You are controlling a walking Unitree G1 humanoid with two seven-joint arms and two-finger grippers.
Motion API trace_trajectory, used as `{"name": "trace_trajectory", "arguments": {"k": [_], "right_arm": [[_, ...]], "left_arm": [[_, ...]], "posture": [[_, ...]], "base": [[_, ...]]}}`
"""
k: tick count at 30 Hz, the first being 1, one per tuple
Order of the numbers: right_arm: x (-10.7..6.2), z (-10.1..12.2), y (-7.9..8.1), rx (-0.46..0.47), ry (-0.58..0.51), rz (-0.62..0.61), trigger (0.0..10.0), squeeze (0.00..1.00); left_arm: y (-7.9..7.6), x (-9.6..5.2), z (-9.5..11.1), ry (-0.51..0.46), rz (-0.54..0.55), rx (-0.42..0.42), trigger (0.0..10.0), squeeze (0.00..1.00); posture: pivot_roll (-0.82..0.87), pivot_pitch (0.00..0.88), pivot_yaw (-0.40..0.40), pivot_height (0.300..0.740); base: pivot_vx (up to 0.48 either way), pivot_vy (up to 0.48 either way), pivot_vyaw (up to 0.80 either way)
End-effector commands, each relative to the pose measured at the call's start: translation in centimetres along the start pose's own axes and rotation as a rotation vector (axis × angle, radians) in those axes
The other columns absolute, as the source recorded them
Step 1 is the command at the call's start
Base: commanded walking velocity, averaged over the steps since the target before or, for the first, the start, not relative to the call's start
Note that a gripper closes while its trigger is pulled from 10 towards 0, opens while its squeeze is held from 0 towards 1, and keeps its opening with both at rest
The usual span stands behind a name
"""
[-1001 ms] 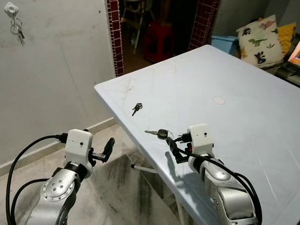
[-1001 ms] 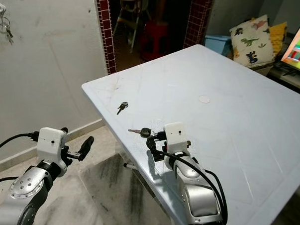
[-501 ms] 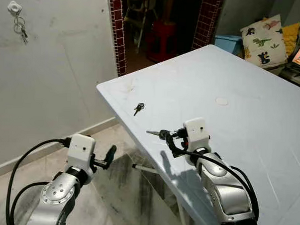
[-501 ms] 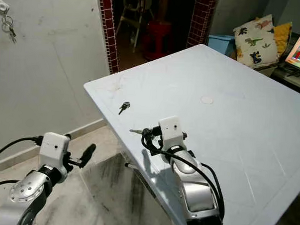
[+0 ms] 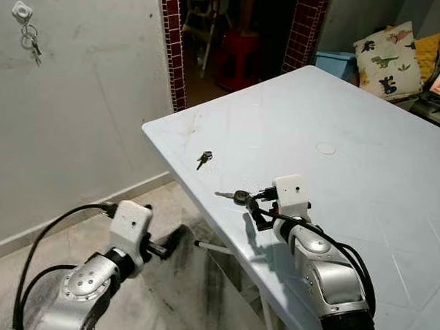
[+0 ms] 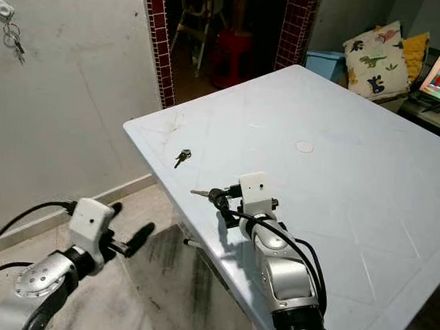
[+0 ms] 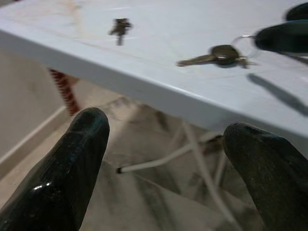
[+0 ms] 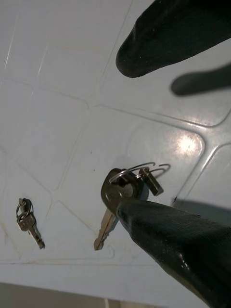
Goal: Hang keys on a hook
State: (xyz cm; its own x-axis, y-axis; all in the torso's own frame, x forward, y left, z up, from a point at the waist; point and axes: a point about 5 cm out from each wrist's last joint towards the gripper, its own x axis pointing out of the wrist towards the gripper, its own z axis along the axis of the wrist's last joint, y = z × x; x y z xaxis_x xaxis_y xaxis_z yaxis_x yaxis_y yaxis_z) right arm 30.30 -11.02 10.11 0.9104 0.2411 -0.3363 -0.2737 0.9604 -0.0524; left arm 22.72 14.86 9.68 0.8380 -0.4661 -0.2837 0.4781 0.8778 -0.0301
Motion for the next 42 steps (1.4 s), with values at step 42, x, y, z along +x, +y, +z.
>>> {"name": "trace_trajectory", "arguments": {"k": [42], "right_arm": [[-0.3,-0.1,1.0,-0.047,-0.036,0.060,10.0,0.00]], "left_arm": [[-1.3,0.5,0.1,0.003,-0.094,0.037,10.0,0.00]], "posture": [[0.10,0.000,0.029,0.740]], "base": [[0.000,0.000,0.00]]}}
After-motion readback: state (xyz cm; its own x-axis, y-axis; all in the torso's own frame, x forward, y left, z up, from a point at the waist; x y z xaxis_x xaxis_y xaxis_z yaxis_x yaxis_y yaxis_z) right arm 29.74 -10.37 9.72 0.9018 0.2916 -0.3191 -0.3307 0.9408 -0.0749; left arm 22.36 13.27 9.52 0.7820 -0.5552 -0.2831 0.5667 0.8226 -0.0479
